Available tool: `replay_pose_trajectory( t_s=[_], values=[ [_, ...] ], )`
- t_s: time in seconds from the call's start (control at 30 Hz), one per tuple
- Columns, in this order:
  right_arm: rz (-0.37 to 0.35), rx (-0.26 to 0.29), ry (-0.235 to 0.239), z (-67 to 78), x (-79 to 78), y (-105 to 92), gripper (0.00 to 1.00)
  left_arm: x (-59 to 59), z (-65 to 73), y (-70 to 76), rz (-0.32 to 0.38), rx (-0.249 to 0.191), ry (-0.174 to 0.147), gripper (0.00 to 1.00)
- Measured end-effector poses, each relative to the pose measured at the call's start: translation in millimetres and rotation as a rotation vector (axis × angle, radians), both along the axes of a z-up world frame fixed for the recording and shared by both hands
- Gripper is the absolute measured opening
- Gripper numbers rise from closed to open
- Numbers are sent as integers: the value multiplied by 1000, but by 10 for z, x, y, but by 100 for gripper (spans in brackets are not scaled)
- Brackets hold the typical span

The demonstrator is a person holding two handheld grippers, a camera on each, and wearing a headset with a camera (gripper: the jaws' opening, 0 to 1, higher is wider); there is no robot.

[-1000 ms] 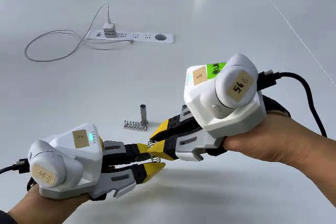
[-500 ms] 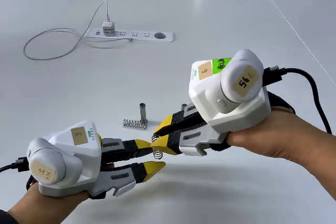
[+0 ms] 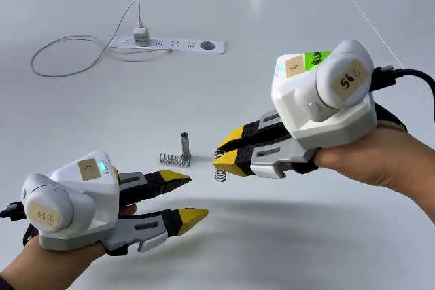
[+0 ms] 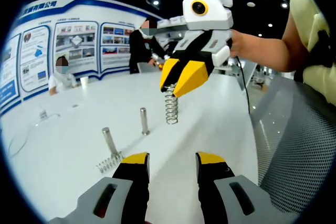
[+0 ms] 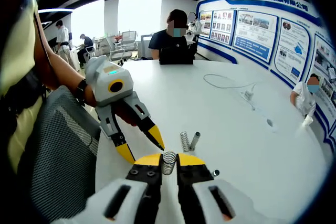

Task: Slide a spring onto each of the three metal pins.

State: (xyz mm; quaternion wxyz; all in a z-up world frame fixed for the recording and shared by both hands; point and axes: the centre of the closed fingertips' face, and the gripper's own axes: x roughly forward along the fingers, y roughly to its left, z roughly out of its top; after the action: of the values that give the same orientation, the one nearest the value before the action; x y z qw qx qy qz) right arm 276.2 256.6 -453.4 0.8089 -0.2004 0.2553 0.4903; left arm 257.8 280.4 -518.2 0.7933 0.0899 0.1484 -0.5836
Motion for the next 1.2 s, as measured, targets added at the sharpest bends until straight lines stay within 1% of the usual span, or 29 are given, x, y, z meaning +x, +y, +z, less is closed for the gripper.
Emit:
replay_pose_trajectory(
  t_s=[0.33, 0.53, 0.8, 0.83, 0.87, 0.9, 1.1, 1.13, 1.2],
  values=[
    [-74, 15, -55, 180, 250, -206, 11, 32, -9, 71, 28, 4, 11, 43],
    [-126, 19, -74, 195, 411, -313, 11, 35, -24, 99, 37, 5, 19, 45],
    [-164, 11, -85, 133, 547, -366, 11, 31, -51, 149, 50, 9, 32, 48],
    [-168, 12, -84, 122, 561, -368, 11, 35, -50, 155, 53, 7, 33, 49],
    [-172, 12, -83, 91, 618, -378, 11, 35, -50, 157, 54, 6, 34, 49],
    [-175, 12, -81, 74, 637, -382, 11, 37, -50, 159, 55, 7, 33, 49],
    [-193, 16, -64, 0, 663, -411, 11, 34, -60, 161, 58, 4, 38, 49],
    [-195, 16, -61, -29, 705, -433, 11, 33, -62, 162, 58, 5, 38, 49],
    [-198, 17, -54, -56, 710, -440, 11, 32, -65, 164, 58, 5, 39, 50]
  ],
)
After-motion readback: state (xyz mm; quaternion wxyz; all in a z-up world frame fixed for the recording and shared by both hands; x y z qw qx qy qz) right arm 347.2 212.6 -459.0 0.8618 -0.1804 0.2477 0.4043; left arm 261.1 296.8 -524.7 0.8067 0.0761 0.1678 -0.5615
